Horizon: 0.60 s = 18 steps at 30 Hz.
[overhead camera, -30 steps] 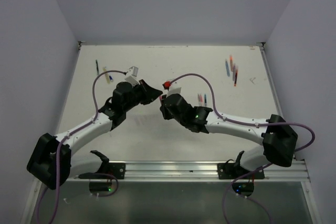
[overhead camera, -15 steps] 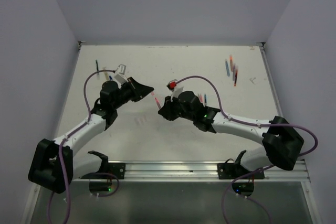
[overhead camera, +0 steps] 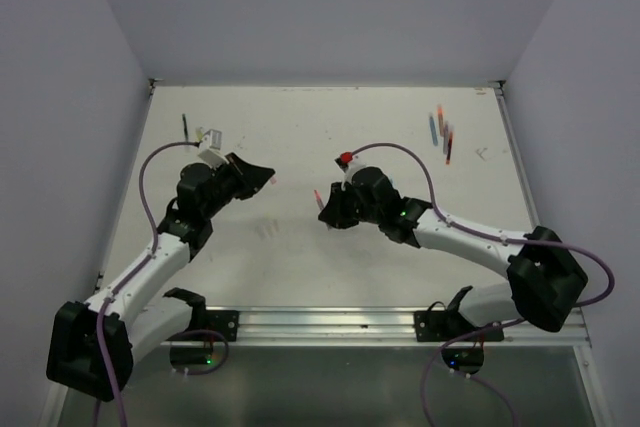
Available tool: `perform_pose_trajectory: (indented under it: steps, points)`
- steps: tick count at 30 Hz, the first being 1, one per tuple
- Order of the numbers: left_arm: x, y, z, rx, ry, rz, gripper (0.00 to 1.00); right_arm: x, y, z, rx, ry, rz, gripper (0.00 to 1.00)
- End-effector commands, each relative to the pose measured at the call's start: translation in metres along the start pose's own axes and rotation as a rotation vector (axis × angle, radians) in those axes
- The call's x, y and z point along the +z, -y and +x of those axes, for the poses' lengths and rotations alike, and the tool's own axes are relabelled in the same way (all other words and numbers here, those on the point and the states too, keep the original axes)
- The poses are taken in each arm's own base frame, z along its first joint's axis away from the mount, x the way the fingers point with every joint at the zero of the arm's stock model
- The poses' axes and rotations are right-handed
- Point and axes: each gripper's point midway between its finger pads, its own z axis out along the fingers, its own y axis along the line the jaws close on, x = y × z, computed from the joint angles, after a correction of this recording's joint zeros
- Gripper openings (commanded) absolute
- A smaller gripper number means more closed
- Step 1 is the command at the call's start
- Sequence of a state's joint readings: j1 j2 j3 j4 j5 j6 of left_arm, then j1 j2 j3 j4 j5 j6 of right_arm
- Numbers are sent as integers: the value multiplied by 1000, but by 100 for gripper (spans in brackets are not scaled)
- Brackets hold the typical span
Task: Open the pen caps
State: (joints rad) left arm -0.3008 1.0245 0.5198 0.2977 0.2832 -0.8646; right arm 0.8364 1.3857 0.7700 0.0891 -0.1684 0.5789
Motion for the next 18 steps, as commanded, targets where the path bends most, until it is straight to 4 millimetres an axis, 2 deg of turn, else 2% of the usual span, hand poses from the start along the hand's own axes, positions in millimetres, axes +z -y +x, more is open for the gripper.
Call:
perform_pose_trajectory:
  steps: [1,3,4,6,7,9,10,13,16,18]
  points:
    - [-23,-48,9,49,-3,-235,0,-42,80,-26,-63,36,440,0]
    - [-33,-60,18,46,-7,-279,0,-58,107,-27,-56,15,548,0]
    - [-41,-80,35,33,-45,-341,0,-69,127,-34,-26,36,613,0]
    - [-49,-94,50,16,-72,-378,0,-84,147,-35,3,55,671,0]
    - [-53,-105,59,9,-88,-409,0,-94,164,-36,38,62,709,0]
    - [-58,-118,71,-3,-121,-452,0,-108,181,-36,67,63,746,0]
    - [-60,-124,79,-10,-142,-467,0,-117,196,-34,111,63,771,0]
    - [-62,-133,92,-33,-188,-498,0,-134,220,-32,178,67,800,0]
    - [-62,-138,98,-39,-191,-494,0,-133,234,-24,198,26,814,0]
    - [-63,-139,99,-38,-181,-495,0,-126,242,-18,217,-2,807,0]
